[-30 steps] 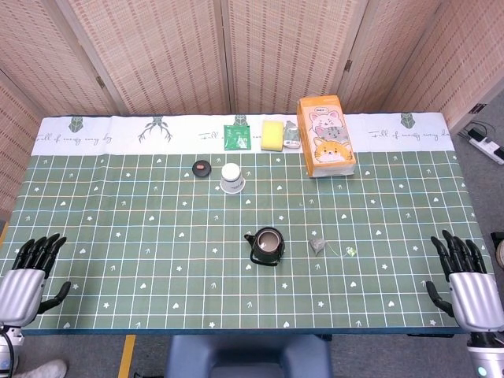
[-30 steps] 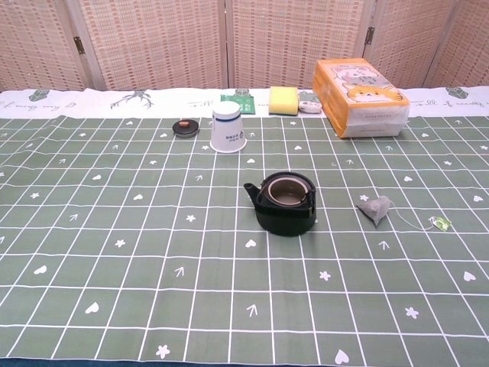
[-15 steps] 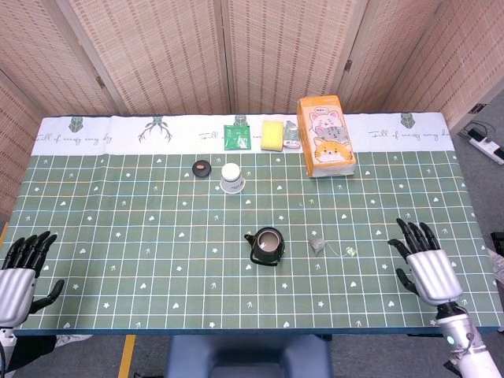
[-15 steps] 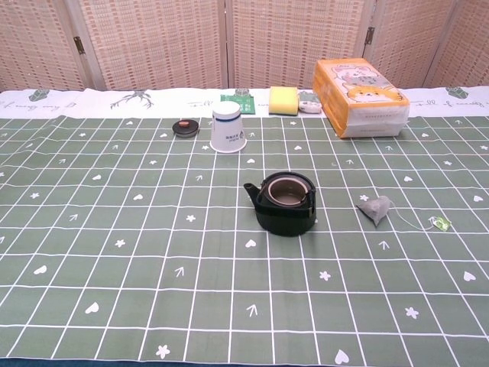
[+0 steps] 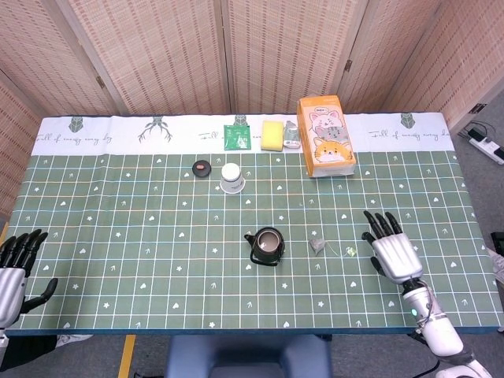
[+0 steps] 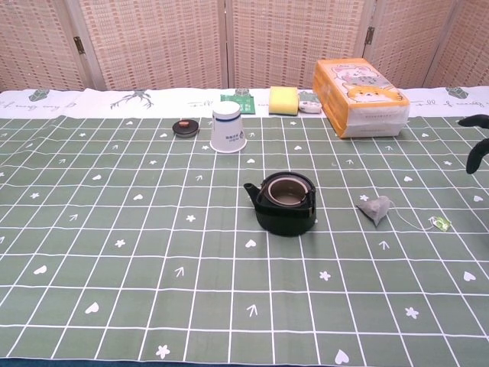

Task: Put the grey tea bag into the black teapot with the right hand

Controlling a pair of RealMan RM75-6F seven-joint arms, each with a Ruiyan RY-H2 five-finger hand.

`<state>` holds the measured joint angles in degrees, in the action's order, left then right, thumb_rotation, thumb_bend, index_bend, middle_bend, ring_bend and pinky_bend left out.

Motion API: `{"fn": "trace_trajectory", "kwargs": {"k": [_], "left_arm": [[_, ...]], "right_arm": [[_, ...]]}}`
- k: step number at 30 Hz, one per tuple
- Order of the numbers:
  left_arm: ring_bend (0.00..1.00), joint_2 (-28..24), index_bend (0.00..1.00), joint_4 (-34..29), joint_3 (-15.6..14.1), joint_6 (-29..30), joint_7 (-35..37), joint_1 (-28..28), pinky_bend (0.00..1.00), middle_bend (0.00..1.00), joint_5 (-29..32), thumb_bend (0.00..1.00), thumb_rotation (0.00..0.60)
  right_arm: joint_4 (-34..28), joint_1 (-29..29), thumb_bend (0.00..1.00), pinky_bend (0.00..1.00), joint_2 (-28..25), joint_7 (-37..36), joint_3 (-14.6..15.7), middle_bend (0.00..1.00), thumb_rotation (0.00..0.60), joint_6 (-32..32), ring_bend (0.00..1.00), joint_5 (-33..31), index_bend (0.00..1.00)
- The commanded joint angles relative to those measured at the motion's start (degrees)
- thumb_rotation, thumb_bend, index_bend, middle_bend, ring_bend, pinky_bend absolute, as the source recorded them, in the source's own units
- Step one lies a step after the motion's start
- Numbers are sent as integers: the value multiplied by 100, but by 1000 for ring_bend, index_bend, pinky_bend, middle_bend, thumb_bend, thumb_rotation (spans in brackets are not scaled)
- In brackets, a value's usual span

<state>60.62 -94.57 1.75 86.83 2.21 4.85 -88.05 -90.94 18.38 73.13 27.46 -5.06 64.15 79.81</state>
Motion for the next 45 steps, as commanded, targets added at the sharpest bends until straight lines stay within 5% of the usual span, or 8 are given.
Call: {"fn": "trace_trajectory", "kwargs": {"k": [1, 24, 45], "left_arm": [[0, -25, 28, 0, 5, 8, 52, -6, 0, 15, 2, 340, 600], [0, -121, 29, 12, 8, 73, 346, -26, 0, 15, -82, 340, 600], [0, -135, 32, 10, 23, 84, 366, -36, 0, 15, -68, 340, 600]], "right_arm": [[69, 117, 387, 0, 126, 205, 6, 0, 600, -140, 0, -105, 376], [1030, 705, 387, 0, 1093, 1045, 45, 0, 600, -695, 13, -994, 411], [1304, 860, 387, 0, 1314, 1140, 211, 0, 600, -681, 18, -1187, 413]]}}
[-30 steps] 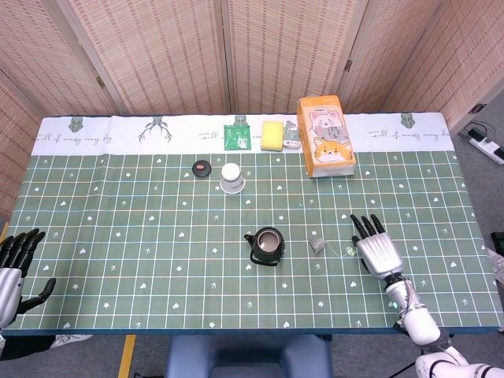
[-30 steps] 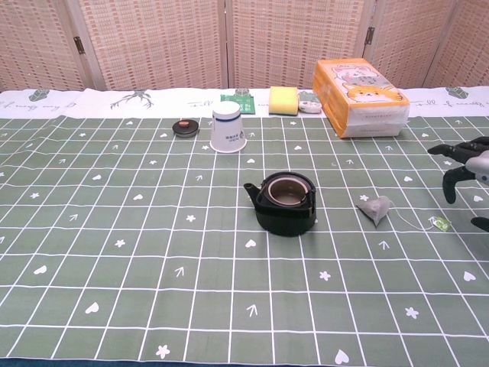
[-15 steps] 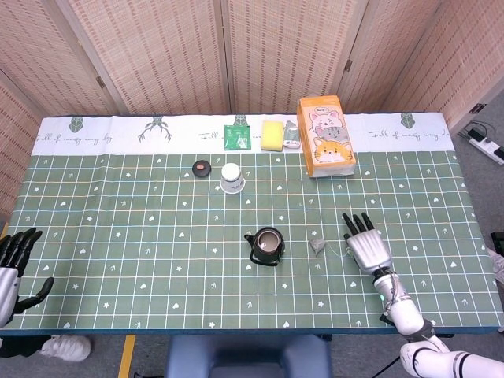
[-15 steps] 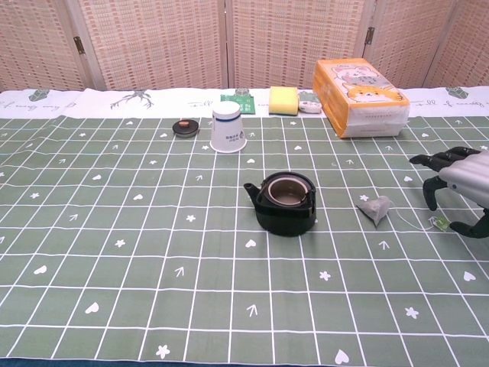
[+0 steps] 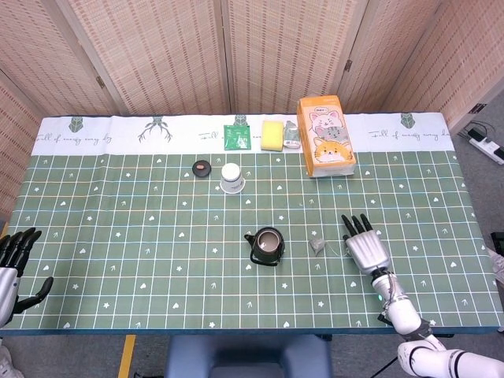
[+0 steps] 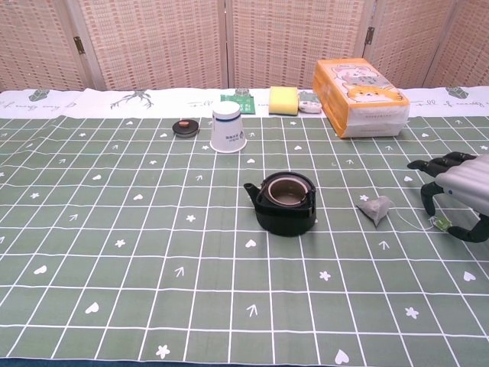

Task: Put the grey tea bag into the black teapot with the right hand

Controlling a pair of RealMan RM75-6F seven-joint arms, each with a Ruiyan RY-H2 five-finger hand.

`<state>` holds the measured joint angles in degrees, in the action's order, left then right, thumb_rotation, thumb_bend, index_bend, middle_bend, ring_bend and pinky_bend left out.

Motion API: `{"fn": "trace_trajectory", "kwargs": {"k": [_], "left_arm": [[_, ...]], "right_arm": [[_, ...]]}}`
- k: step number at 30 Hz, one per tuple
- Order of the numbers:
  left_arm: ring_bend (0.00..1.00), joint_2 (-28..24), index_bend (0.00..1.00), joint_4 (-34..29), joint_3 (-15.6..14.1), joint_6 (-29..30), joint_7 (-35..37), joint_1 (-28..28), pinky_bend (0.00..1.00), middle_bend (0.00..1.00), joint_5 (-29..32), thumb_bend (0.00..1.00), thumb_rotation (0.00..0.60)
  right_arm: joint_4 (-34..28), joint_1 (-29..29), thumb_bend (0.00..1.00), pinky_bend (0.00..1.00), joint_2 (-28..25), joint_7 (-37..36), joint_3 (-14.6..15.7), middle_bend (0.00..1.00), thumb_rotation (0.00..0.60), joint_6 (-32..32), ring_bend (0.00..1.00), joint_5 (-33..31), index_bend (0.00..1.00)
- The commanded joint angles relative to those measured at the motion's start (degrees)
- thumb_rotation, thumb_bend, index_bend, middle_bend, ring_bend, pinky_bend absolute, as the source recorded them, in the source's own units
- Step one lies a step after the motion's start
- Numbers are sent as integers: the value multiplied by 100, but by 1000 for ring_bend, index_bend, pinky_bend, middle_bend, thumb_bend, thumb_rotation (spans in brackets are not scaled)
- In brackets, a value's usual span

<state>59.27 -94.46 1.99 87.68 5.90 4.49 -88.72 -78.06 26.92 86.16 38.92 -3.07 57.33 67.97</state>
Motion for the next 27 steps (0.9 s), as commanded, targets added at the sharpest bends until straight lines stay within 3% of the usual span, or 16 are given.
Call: {"fn": "trace_trajectory", "kwargs": {"k": [1, 27], "left_arm": [[0, 1, 32, -2, 1, -3, -1, 1, 0, 15, 0, 340, 600], [0, 4, 35, 18, -1, 7, 5, 3, 0, 16, -31, 340, 600]], "right_arm": [[27, 12, 386, 0, 19, -6, 20, 0, 600, 0, 18, -3, 413], [227, 49, 386, 0, 141, -112, 127, 0, 600, 127, 33, 69, 486]]}}
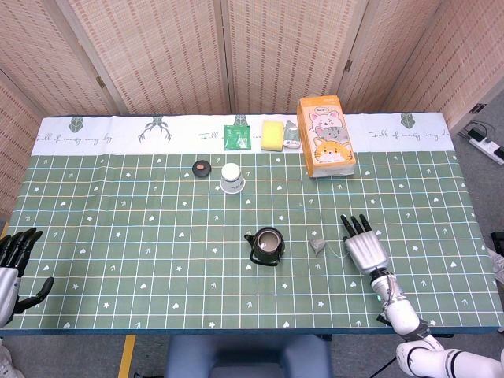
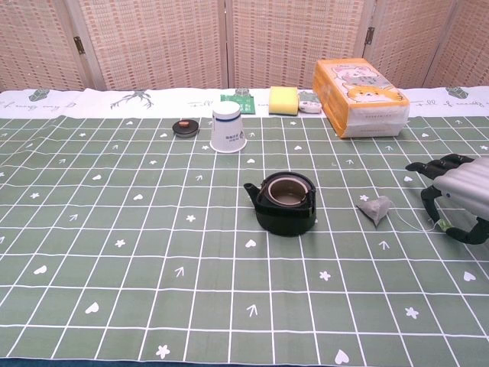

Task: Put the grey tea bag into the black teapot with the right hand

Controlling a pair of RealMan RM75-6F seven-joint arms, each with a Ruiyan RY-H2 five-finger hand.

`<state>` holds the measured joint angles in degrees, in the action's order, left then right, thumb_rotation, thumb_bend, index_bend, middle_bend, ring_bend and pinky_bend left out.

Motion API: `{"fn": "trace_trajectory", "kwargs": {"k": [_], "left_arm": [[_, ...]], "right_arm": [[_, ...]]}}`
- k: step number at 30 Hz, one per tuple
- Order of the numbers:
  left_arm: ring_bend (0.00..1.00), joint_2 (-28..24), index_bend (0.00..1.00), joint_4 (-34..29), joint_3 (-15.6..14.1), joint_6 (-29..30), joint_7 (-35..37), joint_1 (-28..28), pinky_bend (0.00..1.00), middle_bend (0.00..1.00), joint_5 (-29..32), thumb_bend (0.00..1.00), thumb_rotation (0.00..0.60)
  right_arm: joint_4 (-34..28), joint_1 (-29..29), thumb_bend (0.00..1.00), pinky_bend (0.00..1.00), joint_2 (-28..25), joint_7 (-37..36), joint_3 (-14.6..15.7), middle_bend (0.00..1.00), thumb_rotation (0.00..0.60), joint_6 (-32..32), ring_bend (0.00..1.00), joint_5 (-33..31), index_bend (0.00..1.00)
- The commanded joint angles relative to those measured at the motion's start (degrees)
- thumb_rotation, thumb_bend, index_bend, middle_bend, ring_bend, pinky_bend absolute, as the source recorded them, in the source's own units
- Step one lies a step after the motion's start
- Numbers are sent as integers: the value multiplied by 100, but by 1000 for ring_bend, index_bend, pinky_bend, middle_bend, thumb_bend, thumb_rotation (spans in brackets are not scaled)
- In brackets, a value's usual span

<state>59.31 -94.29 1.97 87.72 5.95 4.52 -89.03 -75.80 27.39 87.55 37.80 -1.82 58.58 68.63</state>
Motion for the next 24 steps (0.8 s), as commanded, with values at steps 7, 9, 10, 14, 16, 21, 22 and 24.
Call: {"fn": "trace_trajectory", "kwargs": {"k": [7, 9, 10, 14, 16, 21, 22, 24], "left_arm": [[0, -1, 34, 9, 0, 27, 17, -4, 0, 16, -28, 340, 600], [0, 0, 34, 14, -1, 31, 25, -3, 0, 16, -37, 340, 600], [0, 2, 34, 20, -1, 35, 29, -2, 0, 16, -42, 340, 600], [0, 8, 32, 34, -5, 46, 38, -2, 0, 16, -63, 340, 600], [0, 8, 32, 41, -8, 53, 52, -2, 0, 16, -78, 340, 600], [0, 13, 31, 92, -18, 93, 137, 7, 0, 16, -164, 340, 600], [0, 15, 32, 103, -21, 106, 160, 8, 0, 16, -187, 340, 600], [0, 19, 32, 128, -29, 139, 207, 8, 0, 17, -240, 340, 600]], "right_arm": [[34, -2, 386, 0, 11, 20, 17, 0, 600, 33, 36, 2, 527], [47, -2, 386, 0, 16, 22, 19, 0, 600, 33, 37, -4, 535], [58, -1, 386, 0, 21, 21, 23, 0, 600, 34, 38, 0, 542], [90, -5, 387, 0, 33, 16, 34, 0, 600, 55, 41, 21, 557], [106, -10, 386, 0, 39, 7, 36, 0, 600, 66, 43, 28, 570], [157, -21, 386, 0, 54, 28, 55, 11, 600, 100, 47, 55, 602], [166, -23, 386, 0, 57, 40, 57, 12, 600, 107, 47, 59, 605], [183, -24, 386, 0, 67, 69, 61, 16, 600, 120, 48, 66, 615]]}}
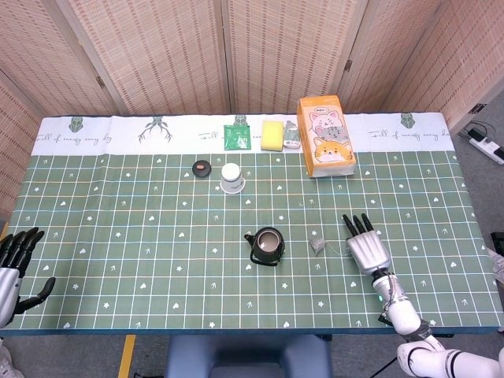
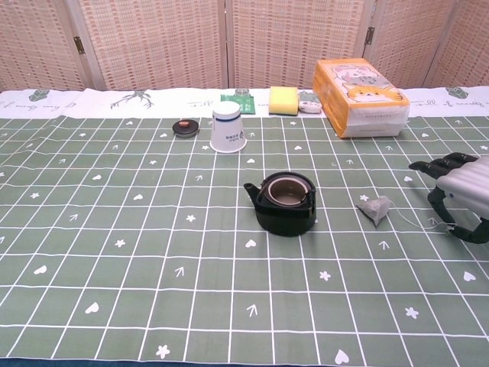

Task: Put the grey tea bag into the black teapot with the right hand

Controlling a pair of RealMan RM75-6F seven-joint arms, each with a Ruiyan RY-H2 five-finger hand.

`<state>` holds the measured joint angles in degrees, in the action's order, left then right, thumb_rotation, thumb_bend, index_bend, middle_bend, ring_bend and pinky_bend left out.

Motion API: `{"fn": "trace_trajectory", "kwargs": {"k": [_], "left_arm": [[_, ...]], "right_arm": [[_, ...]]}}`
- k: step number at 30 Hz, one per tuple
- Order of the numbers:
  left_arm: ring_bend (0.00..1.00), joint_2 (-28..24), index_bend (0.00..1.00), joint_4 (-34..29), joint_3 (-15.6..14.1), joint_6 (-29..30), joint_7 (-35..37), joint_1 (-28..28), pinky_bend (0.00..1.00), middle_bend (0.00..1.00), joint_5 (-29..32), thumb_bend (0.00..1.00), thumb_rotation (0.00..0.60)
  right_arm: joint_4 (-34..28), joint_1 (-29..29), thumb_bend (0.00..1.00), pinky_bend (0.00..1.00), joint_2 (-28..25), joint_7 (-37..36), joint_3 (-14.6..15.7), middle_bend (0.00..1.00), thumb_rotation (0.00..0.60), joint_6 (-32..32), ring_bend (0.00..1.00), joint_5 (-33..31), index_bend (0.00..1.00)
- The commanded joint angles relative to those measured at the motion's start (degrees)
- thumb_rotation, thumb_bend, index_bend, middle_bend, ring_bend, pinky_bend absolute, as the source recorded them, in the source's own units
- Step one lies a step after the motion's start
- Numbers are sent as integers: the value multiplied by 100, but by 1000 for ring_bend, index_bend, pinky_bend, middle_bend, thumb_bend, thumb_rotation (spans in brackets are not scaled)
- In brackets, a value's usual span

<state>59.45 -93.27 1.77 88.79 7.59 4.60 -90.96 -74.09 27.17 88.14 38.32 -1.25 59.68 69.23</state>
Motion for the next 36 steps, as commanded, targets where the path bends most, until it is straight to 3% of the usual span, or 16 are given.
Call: {"fn": "trace_trajectory", "kwargs": {"k": [1, 24, 36], "left_arm": [[0, 9, 33, 46, -13, 56, 71, 2, 0, 18, -83, 340, 600], [0, 50, 23, 168, -32, 227, 188, -12, 0, 26, -226, 340, 600], [0, 51, 22, 150, -44, 240, 158, -16, 0, 26, -235, 340, 600]], "right_arm": [[14, -1, 386, 0, 13, 24, 4, 18, 600, 12, 48, 8, 620], [-92, -36, 386, 0, -76, -70, -30, 39, 600, 197, 58, 180, 645], [-1228, -134, 386, 0, -738, -19, -206, 47, 600, 946, 65, 653, 649]]}}
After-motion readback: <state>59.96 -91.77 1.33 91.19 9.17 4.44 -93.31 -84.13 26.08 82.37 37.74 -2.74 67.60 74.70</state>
